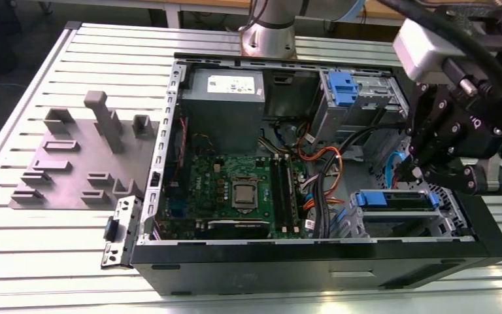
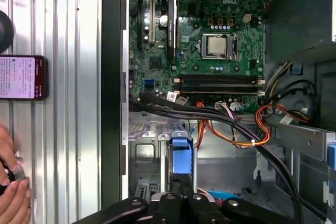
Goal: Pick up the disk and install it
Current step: 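Insert the disk into the insertion slot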
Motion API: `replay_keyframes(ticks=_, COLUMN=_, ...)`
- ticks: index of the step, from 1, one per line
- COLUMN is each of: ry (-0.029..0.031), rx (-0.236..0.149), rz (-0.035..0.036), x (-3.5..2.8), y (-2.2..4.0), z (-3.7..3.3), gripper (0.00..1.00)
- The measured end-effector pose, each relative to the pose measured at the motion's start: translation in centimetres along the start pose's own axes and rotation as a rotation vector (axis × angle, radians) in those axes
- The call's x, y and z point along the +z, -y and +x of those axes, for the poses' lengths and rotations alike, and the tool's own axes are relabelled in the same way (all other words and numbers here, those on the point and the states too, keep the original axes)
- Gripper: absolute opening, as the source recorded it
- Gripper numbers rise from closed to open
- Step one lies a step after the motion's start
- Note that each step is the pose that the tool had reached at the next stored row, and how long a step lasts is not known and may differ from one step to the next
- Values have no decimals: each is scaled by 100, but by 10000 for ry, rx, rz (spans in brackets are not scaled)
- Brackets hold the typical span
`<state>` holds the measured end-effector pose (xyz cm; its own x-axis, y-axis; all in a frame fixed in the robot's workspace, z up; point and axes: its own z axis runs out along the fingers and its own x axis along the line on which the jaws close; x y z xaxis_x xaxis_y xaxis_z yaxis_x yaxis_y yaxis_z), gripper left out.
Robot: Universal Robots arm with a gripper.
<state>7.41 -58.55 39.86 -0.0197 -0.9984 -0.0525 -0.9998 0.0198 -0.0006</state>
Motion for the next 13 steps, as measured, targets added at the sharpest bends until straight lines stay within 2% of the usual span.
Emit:
replay_keyframes(ticks=5, ry=-1, rx=-2, rz=0, x=89, y=11, z=8, gripper=11)
replay_keyframes(ticks=8, ry=0, rx=-1, rz=-1, x=148, y=103, z=-47, gripper=11)
replay_keyframes(ticks=9, ry=-3, rx=-1, rz=-1, x=165, y=112, z=-65, gripper=11)
replay_keyframes(ticks=13, ry=0, rx=0, rz=0, x=240, y=108, z=-70, gripper=11)
